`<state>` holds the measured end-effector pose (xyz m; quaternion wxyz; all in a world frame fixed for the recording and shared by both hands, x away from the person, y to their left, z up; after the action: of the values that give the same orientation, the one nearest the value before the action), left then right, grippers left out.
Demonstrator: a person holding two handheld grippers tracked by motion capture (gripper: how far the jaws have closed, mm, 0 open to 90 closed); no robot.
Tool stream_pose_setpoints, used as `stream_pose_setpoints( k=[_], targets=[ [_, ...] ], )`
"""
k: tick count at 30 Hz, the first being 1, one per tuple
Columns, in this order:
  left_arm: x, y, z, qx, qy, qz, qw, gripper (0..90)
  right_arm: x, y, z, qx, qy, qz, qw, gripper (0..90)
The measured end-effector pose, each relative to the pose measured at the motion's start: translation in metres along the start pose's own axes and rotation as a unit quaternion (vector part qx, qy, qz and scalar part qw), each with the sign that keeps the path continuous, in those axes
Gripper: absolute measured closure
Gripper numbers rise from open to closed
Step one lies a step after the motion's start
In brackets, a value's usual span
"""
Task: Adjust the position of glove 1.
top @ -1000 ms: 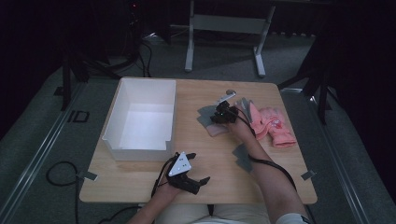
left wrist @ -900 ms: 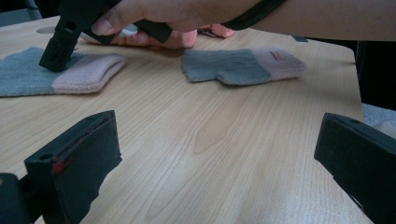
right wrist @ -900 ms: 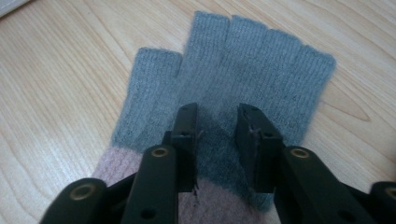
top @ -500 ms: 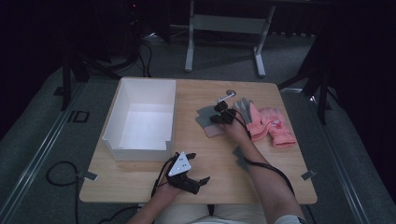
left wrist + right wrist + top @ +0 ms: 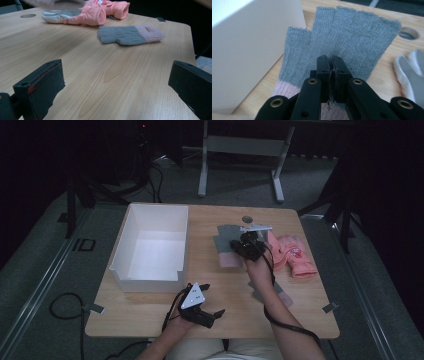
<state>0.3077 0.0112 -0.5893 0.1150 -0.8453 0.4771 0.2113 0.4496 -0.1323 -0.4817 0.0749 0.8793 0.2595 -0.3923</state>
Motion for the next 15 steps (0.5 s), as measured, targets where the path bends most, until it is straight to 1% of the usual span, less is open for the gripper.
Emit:
stream_pose_setpoints(
  k=[1, 2, 3, 6, 7, 9, 11, 12, 13, 14, 15],
  targets=[
    [0.000, 0.000, 0.000, -0.002, 0.000, 0.001, 1.0000, 0.0, -0.006, -0.003, 0.003, 0.010, 0.004, 0.001, 0.9999, 85.8],
    [0.000, -0.001, 0.000, -0.002, 0.000, 0.001, 1.0000, 0.0, -0.016, -0.009, 0.013, 0.021, 0.005, 0.012, 0.9997, 85.8],
    [0.000, -0.001, 0.000, -0.003, 0.000, 0.001, 1.0000, 0.0, -0.019, -0.011, 0.019, 0.030, 0.003, 0.014, 0.9995, 85.8],
    [0.000, 0.000, 0.000, -0.003, 0.000, 0.000, 1.0000, 0.0, -0.021, -0.016, 0.033, 0.038, -0.003, 0.026, 0.9989, 85.8],
    [0.000, 0.000, 0.000, -0.003, 0.000, 0.000, 1.0000, 0.0, -0.020, -0.018, 0.040, 0.046, -0.008, 0.024, 0.9986, 85.8],
    [0.000, -0.001, 0.000, -0.004, 0.000, 0.001, 1.0000, 0.0, -0.017, -0.020, 0.048, 0.046, -0.014, 0.031, 0.9984, 85.8],
    [0.000, -0.001, 0.000, -0.004, 0.002, 0.000, 1.0000, 0.0, -0.010, -0.021, 0.055, 0.048, -0.027, 0.031, 0.9980, 85.8],
    [0.000, 0.000, 0.000, -0.003, 0.001, 0.001, 1.0000, 0.0, -0.006, -0.020, 0.059, 0.048, -0.032, 0.035, 0.9977, 85.8],
    [0.000, 0.000, 0.000, -0.003, 0.001, 0.001, 1.0000, 0.0, -0.001, -0.019, 0.063, 0.059, -0.036, 0.029, 0.9972, 85.8],
    [0.000, -0.001, 0.000, -0.003, 0.001, 0.001, 1.0000, 0.0, 0.001, -0.019, 0.065, 0.064, -0.039, 0.026, 0.9968, 85.8],
    [0.000, -0.001, 0.000, -0.004, 0.001, 0.001, 1.0000, 0.0, 0.005, -0.019, 0.067, 0.067, -0.043, 0.029, 0.9965, 85.8]
  ],
)
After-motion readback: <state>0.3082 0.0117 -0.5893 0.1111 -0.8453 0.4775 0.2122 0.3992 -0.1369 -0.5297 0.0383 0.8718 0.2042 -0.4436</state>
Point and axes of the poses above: each handheld gripper's, and its own axes: x roughly forward along the jaws, z roughly out of its underside, y roughly to its right, the point moved 5 cm from there along x, roughly forward along the jaws, and after that the axes turned 9 degrees about -y, right-handed, at the moved point
